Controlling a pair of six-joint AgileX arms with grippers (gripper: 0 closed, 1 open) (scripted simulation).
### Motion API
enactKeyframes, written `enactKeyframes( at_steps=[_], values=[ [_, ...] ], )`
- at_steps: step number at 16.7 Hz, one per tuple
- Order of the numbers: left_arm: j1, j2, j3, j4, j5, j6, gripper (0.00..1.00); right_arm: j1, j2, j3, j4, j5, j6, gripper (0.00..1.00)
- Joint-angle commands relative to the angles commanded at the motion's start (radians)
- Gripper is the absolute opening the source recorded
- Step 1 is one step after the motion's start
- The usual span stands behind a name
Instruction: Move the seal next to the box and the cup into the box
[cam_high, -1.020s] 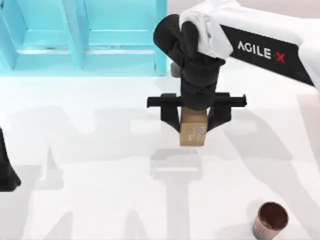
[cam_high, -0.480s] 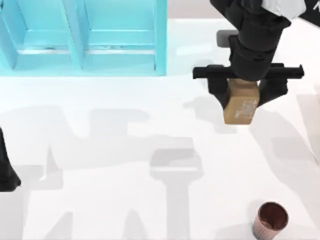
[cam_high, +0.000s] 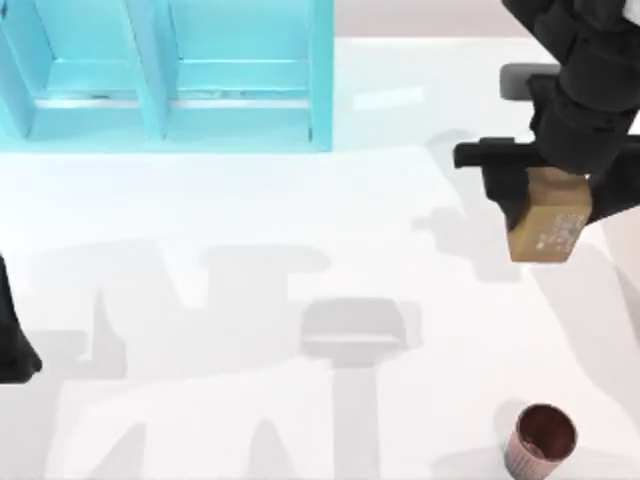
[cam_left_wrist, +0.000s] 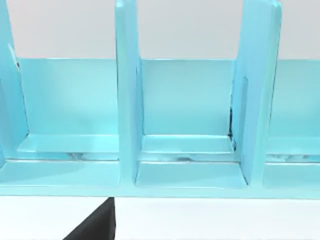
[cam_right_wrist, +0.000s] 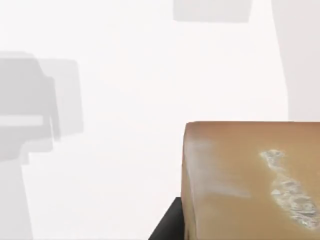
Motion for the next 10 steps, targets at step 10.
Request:
enactKeyframes(
  at_steps=[10],
  values=[
    [0.0, 0.0, 0.0, 0.0, 0.0, 0.0, 1.0, -0.153, -0.408, -0.454, 0.031, 0.001, -0.162, 0.0]
  ],
)
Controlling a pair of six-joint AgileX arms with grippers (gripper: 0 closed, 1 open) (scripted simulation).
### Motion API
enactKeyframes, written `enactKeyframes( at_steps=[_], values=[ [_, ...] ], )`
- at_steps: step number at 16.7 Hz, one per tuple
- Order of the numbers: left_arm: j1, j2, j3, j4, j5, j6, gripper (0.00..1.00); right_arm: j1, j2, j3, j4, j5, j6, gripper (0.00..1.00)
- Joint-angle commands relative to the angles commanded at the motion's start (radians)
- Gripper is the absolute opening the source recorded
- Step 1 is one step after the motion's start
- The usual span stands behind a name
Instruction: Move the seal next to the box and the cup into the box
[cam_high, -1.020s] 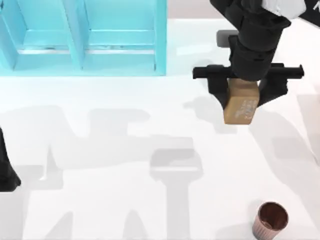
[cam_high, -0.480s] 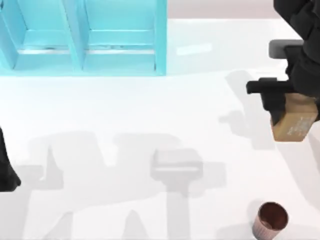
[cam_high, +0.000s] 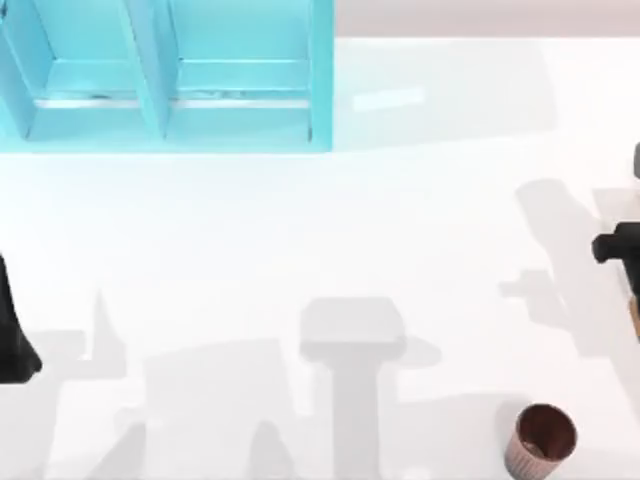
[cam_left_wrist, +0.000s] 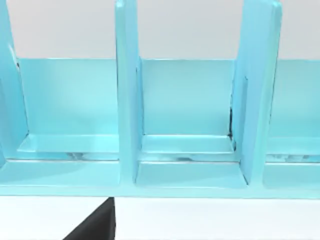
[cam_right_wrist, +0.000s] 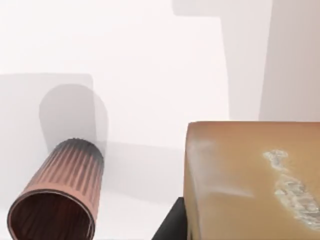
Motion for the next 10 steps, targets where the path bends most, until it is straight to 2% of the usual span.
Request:
enactKeyframes(
  at_steps=[5, 10],
  values=[
    [0.0, 0.0, 0.0, 0.0, 0.0, 0.0, 1.0, 0.004, 0.005, -0.011, 0.013, 0.0, 0.003, 0.0],
    [0.0, 0.0, 0.0, 0.0, 0.0, 0.0, 1.0, 0.004, 0.02, -0.114, 0.133, 0.0, 0.004, 0.0]
  ],
)
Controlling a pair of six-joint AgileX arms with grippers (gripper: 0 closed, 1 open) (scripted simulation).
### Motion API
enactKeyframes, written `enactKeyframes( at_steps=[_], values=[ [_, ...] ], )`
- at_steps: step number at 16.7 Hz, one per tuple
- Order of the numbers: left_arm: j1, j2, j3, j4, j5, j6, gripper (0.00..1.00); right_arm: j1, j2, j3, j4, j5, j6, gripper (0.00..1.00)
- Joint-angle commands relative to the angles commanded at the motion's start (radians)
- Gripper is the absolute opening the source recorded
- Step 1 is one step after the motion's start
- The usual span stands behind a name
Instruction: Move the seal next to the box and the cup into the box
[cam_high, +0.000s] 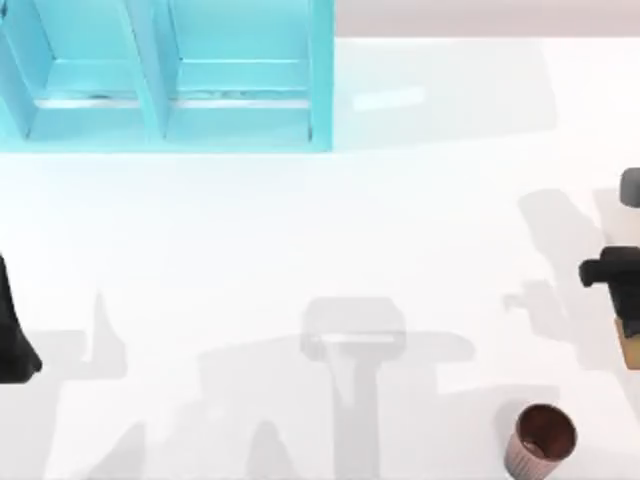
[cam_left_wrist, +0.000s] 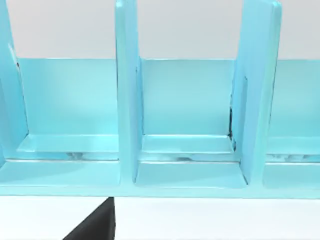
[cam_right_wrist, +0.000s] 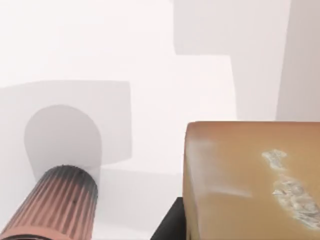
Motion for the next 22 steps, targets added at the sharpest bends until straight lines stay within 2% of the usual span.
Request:
enactKeyframes(
  at_steps=[5, 9, 22],
  values=[
    [0.0, 0.0, 0.0, 0.0, 0.0, 0.0, 1.0, 0.001, 0.019, -0.103, 0.124, 0.0, 0.001, 0.0],
    [0.0, 0.0, 0.0, 0.0, 0.0, 0.0, 1.0, 0.001, 0.022, -0.108, 0.13, -0.001, 0.002, 0.0],
    [0.0, 0.0, 0.0, 0.0, 0.0, 0.0, 1.0, 0.001, 0.022, -0.108, 0.13, -0.001, 0.002, 0.98]
  ],
)
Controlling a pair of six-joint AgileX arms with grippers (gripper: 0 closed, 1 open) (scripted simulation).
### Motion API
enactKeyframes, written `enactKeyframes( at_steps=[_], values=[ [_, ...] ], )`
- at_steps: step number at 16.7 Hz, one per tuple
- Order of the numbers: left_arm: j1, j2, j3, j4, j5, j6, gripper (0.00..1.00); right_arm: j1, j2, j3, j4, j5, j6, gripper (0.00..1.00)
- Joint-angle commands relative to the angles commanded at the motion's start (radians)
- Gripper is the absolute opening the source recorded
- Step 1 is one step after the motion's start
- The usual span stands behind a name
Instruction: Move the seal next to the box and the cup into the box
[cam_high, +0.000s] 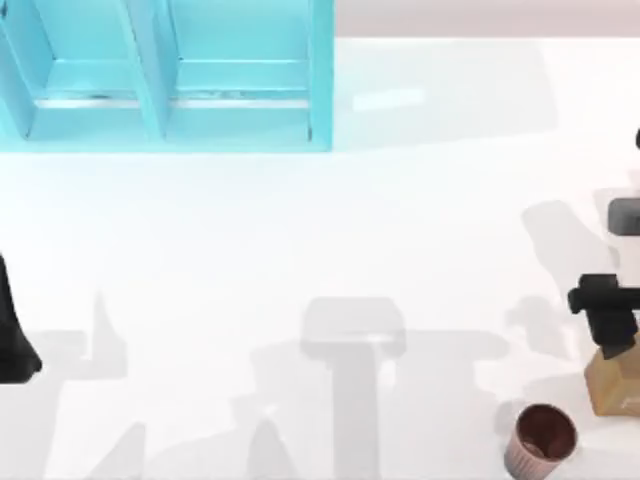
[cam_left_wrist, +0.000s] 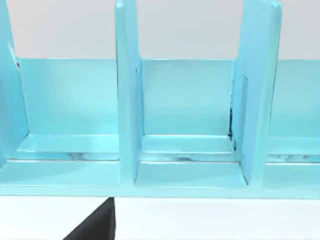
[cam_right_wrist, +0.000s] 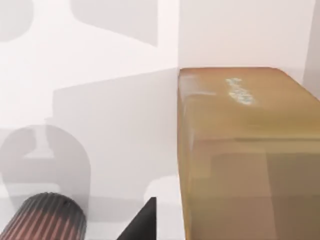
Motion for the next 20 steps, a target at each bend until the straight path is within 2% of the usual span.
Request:
enactKeyframes(
  at_steps=[11, 20],
  values=[
    [0.0, 0.0, 0.0, 0.0, 0.0, 0.0, 1.0, 0.001, 0.001, 0.015, -0.015, 0.0, -0.001, 1.0],
    [0.0, 0.0, 0.0, 0.0, 0.0, 0.0, 1.0, -0.003, -0.024, 0.262, -0.288, 0.0, -0.004, 1.0]
  ],
)
